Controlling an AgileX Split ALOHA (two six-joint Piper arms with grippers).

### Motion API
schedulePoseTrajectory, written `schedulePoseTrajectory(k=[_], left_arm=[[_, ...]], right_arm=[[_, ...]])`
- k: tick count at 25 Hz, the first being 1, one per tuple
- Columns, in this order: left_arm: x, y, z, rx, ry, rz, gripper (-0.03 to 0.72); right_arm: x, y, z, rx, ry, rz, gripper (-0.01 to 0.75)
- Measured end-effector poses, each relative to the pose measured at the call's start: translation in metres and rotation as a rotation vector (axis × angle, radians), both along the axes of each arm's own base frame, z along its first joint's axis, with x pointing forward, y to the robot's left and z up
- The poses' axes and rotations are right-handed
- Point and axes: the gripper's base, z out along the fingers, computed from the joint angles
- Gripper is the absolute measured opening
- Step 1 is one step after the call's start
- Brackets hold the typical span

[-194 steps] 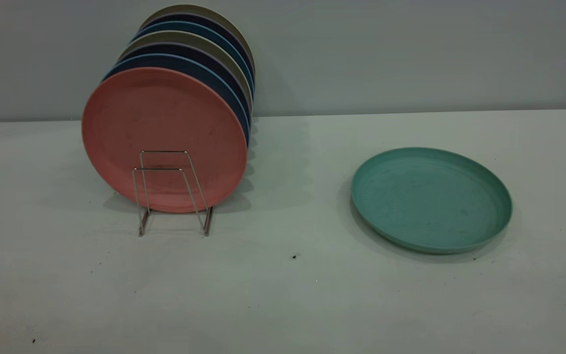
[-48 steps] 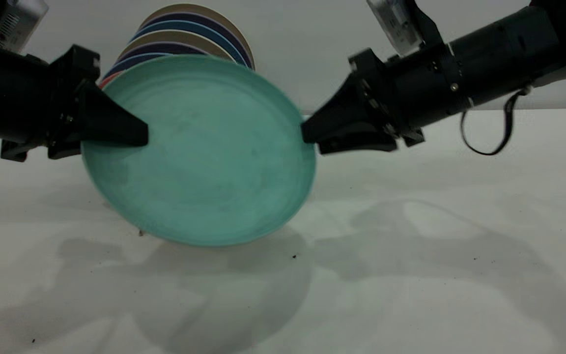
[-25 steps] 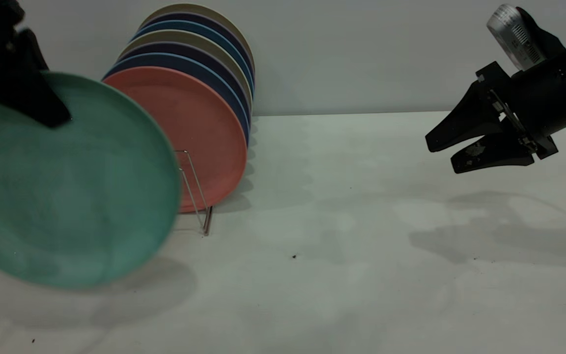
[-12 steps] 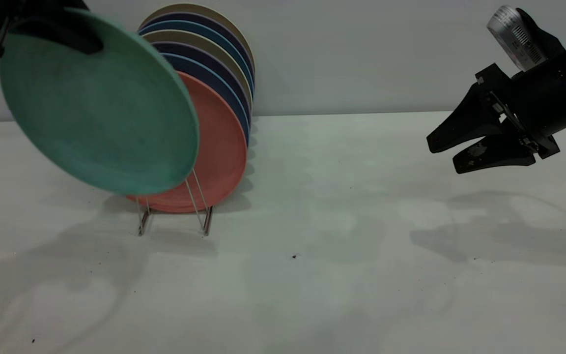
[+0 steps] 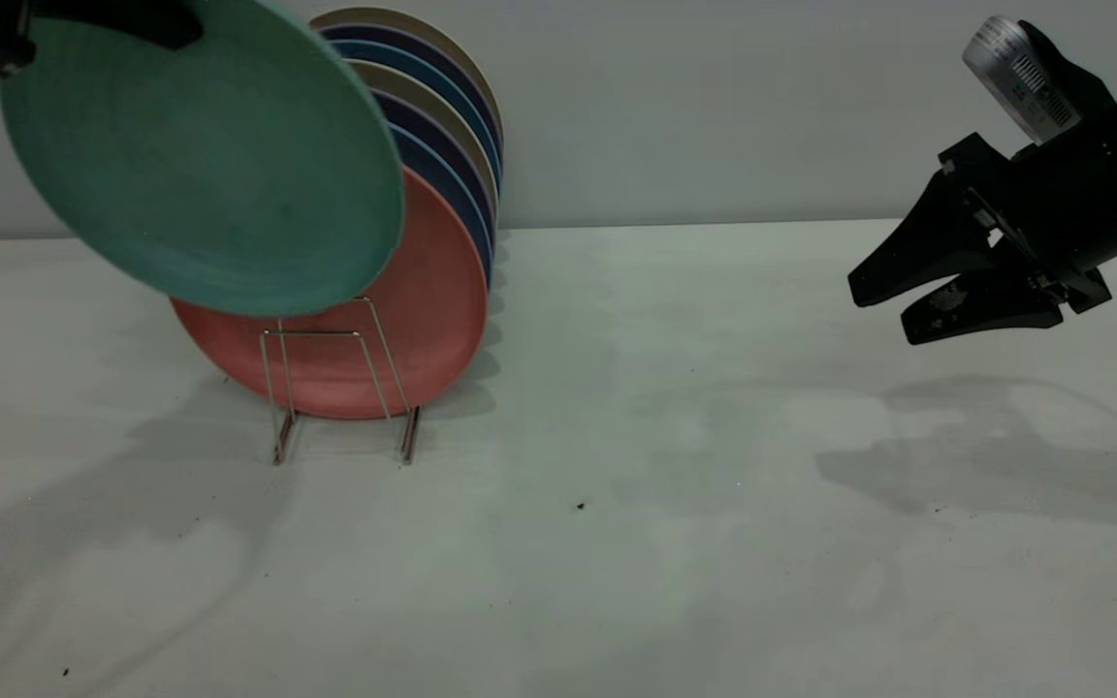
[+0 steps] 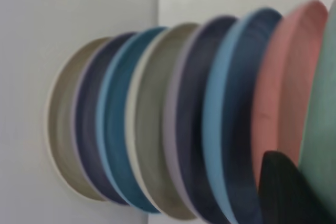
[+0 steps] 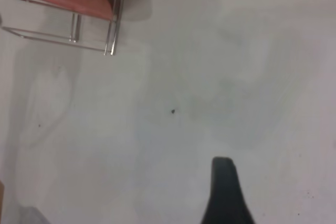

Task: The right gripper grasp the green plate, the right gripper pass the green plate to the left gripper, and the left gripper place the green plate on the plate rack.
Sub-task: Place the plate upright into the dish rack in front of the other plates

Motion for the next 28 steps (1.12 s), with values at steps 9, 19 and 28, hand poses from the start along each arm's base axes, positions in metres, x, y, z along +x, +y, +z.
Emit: schedulePoseTrajectory(k=[9, 19, 28], left_arm=[[0.007, -0.003, -0.014, -0.062, 0.032, 0.014, 0.09], [0.011, -0.005, -0.033, -0.064, 0.093, -0.004, 0.09], [0.022, -0.003, -0.067, -0.036, 0.162, 0.001, 0.09]], right_arm=[[0.0, 0.0, 0.0, -0.005, 0.0, 0.004, 0.55], [0.0, 0.0, 0.0, -0.007, 0.0, 0.005, 0.55], [0.0, 0.0, -0.001, -0.008, -0.001, 0.006, 0.55]])
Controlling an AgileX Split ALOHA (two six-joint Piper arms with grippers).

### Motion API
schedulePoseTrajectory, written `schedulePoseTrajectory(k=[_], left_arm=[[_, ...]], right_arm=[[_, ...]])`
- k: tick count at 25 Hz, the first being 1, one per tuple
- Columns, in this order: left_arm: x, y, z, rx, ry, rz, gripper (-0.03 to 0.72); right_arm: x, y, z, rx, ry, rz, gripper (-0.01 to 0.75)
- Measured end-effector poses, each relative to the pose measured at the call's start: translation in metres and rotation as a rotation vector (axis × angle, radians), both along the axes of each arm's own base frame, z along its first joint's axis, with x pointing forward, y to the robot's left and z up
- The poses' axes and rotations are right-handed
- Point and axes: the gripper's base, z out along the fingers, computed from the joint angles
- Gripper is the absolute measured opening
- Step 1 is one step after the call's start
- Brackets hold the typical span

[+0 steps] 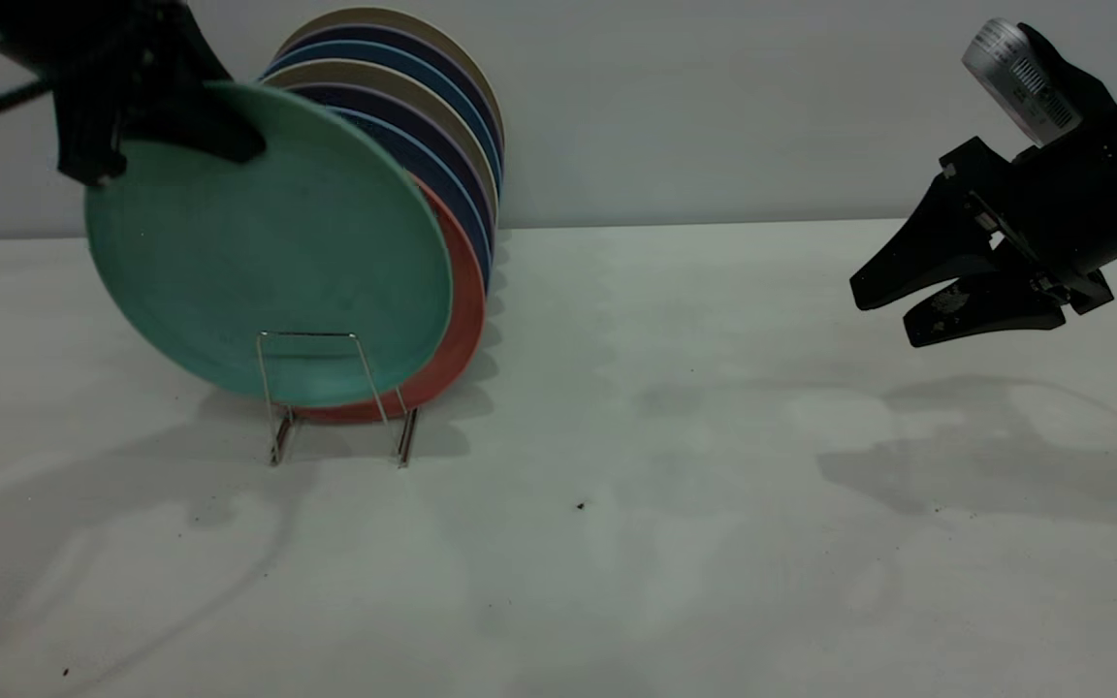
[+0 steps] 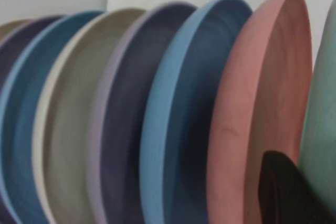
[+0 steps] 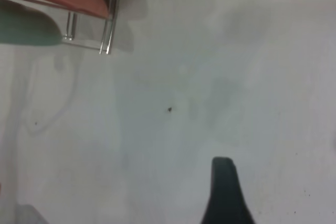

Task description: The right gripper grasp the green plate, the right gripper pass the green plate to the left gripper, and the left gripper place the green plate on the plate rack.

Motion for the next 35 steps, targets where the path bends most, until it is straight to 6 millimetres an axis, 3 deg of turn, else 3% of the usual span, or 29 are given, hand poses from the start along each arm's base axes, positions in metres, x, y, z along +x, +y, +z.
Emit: schedulePoseTrajectory(k=[6, 12, 15, 19, 28, 31, 35], left_arm=[[0.002, -0.001, -0.003, -0.019, 0.007, 0.016, 0.115], [0.0, -0.003, -0.003, -0.045, 0.026, 0.006, 0.338], [0.0, -0.003, -0.003, -0.045, 0.025, 0.004, 0.404], [-0.002, -0.003, 0.004, -0.045, 0.007, 0.003, 0.421], [-0.021, -0.009, 0.047, -0.105, -0.016, -0.05, 0.423], [-0.023, -0.009, 0.052, -0.179, 0.034, 0.04, 0.423], [-0.023, -0.007, 0.053, -0.389, 0.213, 0.35, 0.423]], right_arm=[[0.001, -0.001, 0.0, -0.009, -0.004, -0.007, 0.55], [0.001, -0.001, -0.001, -0.012, -0.005, -0.01, 0.55], [0.001, -0.001, -0.001, -0.013, -0.006, -0.011, 0.55], [0.001, -0.001, -0.001, -0.014, -0.006, -0.012, 0.55], [0.001, -0.001, -0.001, -0.013, -0.007, -0.011, 0.55], [0.001, 0.002, 0.003, 0.037, -0.015, 0.002, 0.55], [0.0, 0.009, 0.01, 0.134, -0.048, 0.048, 0.55]])
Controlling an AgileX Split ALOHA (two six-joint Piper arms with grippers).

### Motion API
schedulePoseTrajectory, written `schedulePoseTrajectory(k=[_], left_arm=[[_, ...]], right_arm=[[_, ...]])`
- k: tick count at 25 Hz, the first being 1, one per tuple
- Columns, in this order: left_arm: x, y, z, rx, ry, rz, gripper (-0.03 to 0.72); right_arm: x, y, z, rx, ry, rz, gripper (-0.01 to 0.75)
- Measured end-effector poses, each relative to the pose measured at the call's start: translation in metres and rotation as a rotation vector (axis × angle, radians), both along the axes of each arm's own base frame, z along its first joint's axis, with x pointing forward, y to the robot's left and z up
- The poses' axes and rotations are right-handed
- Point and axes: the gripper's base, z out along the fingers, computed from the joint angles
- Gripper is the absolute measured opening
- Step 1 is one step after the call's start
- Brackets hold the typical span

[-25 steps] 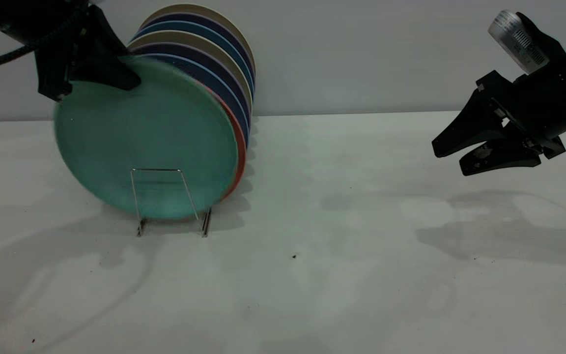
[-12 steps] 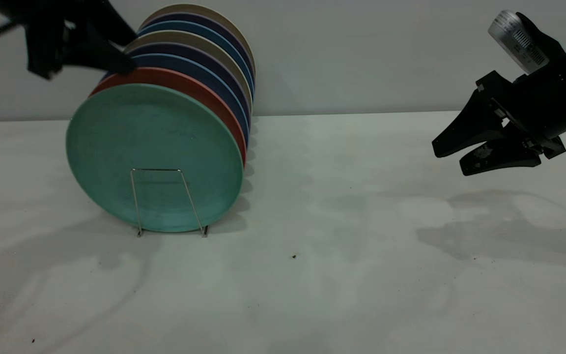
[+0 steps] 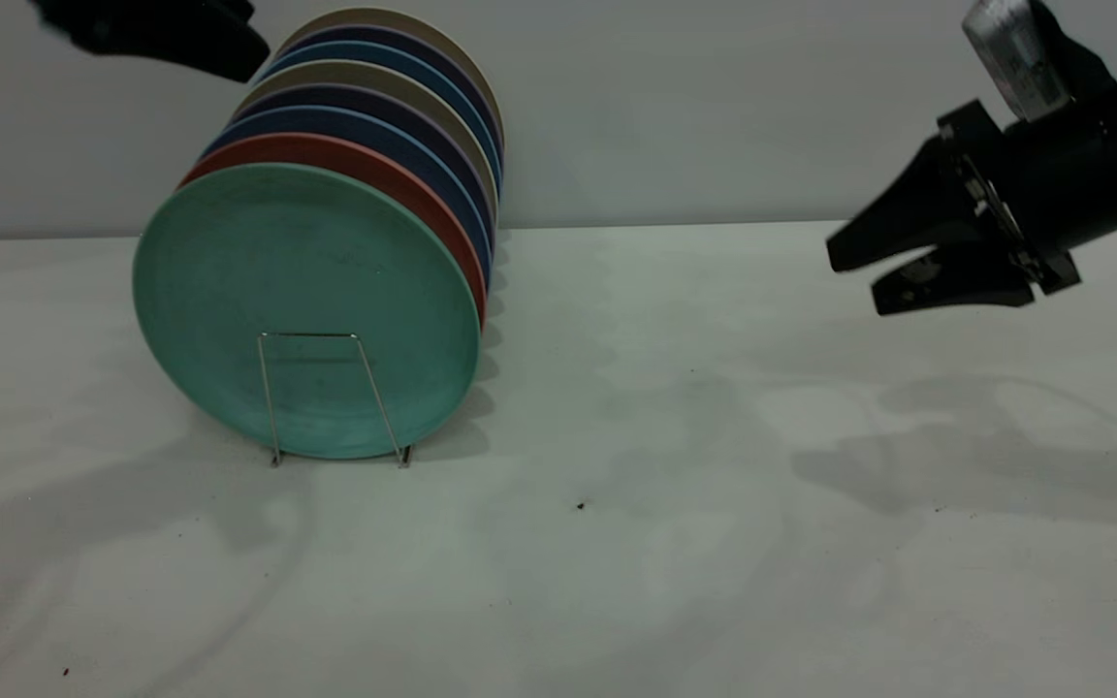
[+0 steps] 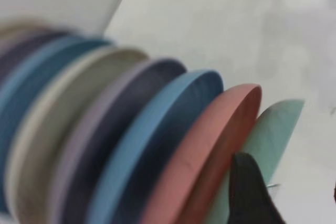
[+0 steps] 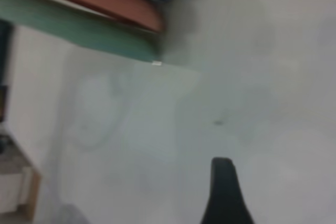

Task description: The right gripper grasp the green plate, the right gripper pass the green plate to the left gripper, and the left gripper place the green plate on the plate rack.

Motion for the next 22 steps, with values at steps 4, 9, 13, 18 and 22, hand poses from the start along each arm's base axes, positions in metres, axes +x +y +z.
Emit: schedulePoseTrajectory(k=[4, 9, 13, 18, 22], left_arm=[[-0.004, 0.01, -0.008, -0.065, 0.225, 0.282, 0.423], [-0.014, 0.025, -0.019, -0.049, 0.456, 0.628, 0.423], [-0.019, 0.039, -0.023, 0.024, 0.514, 0.83, 0.423], [-0.03, 0.045, -0.002, 0.044, 0.475, 0.895, 0.423], [-0.054, 0.047, 0.041, 0.024, 0.399, 0.9, 0.423]], right_arm=[[0.002, -0.001, 0.001, -0.098, 0.027, 0.06, 0.52], [0.007, 0.009, 0.006, -0.445, 0.158, 0.171, 0.483], [0.014, 0.03, 0.027, -0.784, 0.229, 0.209, 0.482], [0.016, 0.039, 0.066, -1.021, 0.235, 0.136, 0.482], [0.002, 0.035, 0.118, -1.014, 0.147, 0.05, 0.482]])
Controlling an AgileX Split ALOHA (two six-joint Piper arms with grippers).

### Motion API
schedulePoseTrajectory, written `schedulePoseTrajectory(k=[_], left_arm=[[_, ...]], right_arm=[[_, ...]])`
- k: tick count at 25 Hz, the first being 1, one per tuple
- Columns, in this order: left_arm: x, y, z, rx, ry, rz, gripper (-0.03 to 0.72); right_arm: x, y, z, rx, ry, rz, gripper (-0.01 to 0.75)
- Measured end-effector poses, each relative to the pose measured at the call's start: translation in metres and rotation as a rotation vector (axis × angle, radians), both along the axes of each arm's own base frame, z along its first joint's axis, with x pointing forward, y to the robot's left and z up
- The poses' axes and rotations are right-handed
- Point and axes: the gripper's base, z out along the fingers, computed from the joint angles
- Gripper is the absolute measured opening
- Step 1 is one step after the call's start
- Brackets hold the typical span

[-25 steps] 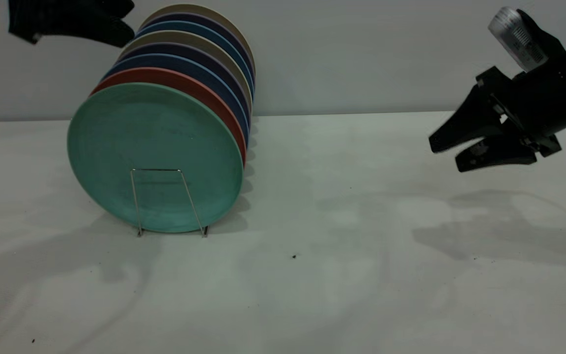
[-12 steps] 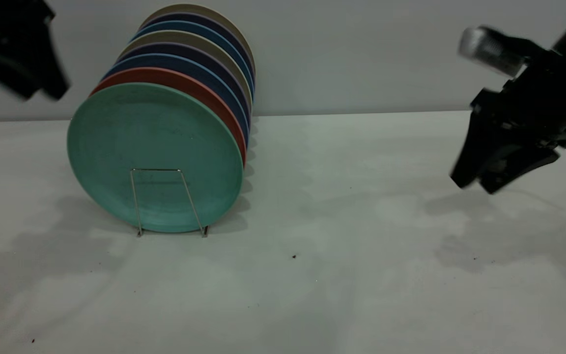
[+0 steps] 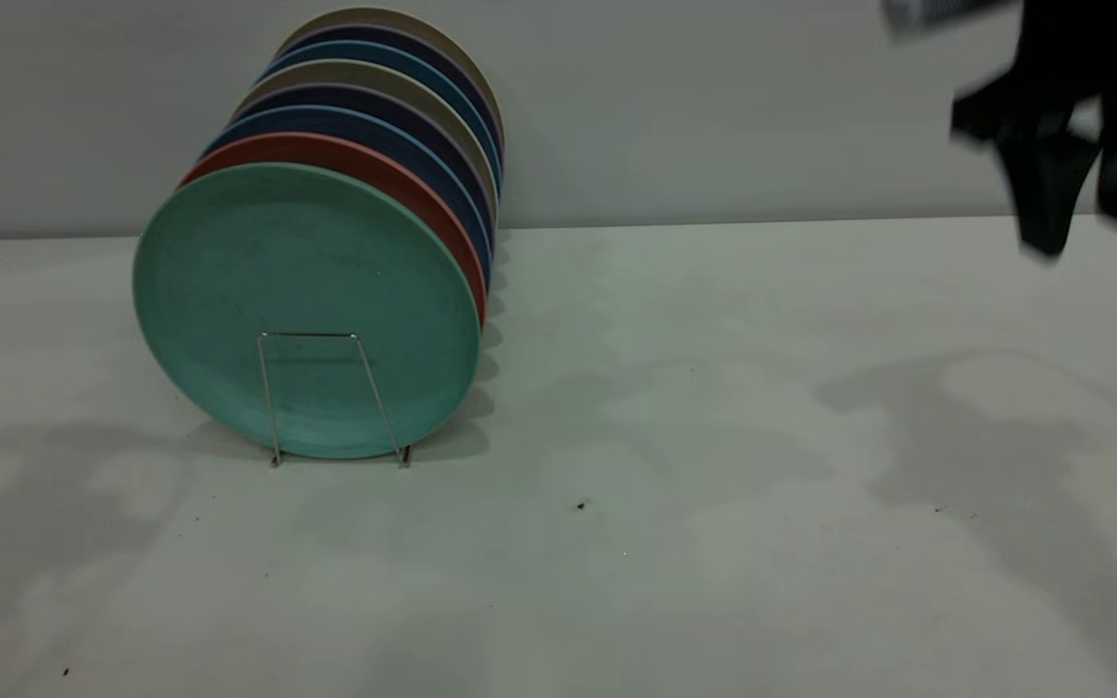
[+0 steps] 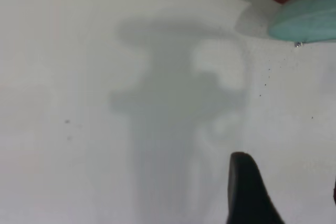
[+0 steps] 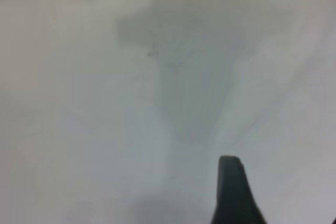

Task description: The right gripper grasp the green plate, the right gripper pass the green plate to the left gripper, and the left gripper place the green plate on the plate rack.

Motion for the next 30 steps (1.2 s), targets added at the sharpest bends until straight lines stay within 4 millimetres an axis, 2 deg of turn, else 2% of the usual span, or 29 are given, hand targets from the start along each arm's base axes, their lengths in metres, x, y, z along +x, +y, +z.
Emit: schedulePoseTrajectory(k=[3, 6, 8, 11, 15, 19, 26, 30], left_arm=[[-0.027, 0.001, 0.022, 0.004, -0.045, 0.001, 0.423], [-0.057, 0.002, 0.026, 0.004, -0.055, 0.001, 0.423], [-0.08, 0.003, 0.028, 0.004, -0.07, 0.001, 0.423], [-0.113, 0.004, 0.021, 0.005, -0.077, 0.001, 0.423], [-0.158, 0.005, 0.018, 0.003, -0.132, 0.001, 0.423], [-0.192, 0.006, 0.015, 0.001, -0.197, 0.002, 0.423], [-0.249, 0.009, 0.004, 0.0, -0.258, 0.008, 0.423], [-0.276, 0.01, -0.005, -0.002, -0.295, 0.011, 0.423]], right_arm=[[-0.027, -0.004, 0.048, 0.059, -0.097, -0.011, 0.482], [-0.066, -0.01, 0.087, 0.109, -0.167, -0.011, 0.482], [-0.096, -0.017, 0.107, 0.131, -0.214, -0.009, 0.482], [-0.14, -0.027, 0.12, 0.147, -0.252, -0.005, 0.482], [-0.194, -0.038, 0.125, 0.184, -0.296, 0.002, 0.482], [-0.24, -0.046, 0.116, 0.222, -0.322, 0.005, 0.482], [-0.302, -0.058, 0.082, 0.256, -0.352, 0.035, 0.482], [-0.327, -0.063, 0.064, 0.275, -0.402, 0.065, 0.482]])
